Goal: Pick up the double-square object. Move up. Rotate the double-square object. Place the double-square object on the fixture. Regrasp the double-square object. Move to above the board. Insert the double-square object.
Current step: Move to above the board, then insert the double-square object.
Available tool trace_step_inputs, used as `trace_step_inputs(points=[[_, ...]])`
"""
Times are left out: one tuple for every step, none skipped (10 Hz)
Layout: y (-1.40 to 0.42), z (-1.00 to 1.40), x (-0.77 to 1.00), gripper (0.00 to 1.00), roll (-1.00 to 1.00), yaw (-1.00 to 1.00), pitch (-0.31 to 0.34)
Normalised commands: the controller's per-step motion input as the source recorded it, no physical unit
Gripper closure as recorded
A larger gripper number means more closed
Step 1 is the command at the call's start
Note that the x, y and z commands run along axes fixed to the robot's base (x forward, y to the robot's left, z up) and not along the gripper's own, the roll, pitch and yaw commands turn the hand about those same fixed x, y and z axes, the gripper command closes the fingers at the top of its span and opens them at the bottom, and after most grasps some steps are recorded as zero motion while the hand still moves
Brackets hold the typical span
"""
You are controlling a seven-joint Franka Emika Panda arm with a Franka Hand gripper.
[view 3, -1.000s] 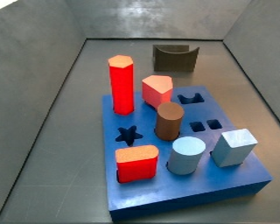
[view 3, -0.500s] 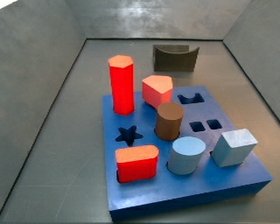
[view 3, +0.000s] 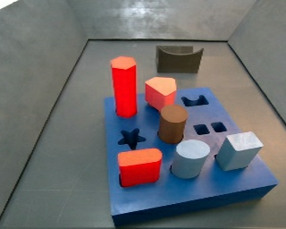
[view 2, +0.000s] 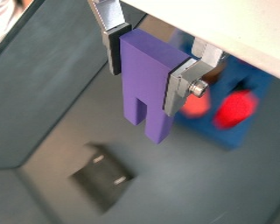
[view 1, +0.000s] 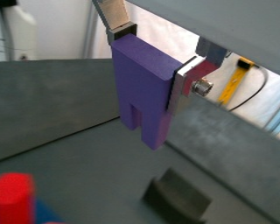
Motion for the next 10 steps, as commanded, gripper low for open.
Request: trace_step_inputs(points=[[-0.81, 0.19, -0.52, 1.0, -1.0, 0.01, 0.017], [-0.54, 0.13, -0.38, 1.0, -1.0, 0.01, 0.011], [-0.21, 0.05, -0.2, 1.0, -1.0, 0.01, -0.003], [-0.09, 0.02, -0.13, 1.0, -0.97, 0.01, -0.012], [-0.03, 0.02, -0.1, 1.0, -0.73, 0.01, -0.027], [-0.01, 0.0, -0.07, 1.0, -0.44, 0.0, -0.041], [0.0, 0.0, -0.06, 1.0, -0.27, 0.0, -0.04], [0.0, -0.05, 0.0, 1.0, 0.0, 0.0, 0.0], [-0.08, -0.28, 0.13, 1.0, -0.11, 0.03, -0.024], [-0.21, -0.34, 0.48, 1.0, -0.03, 0.26, 0.0]])
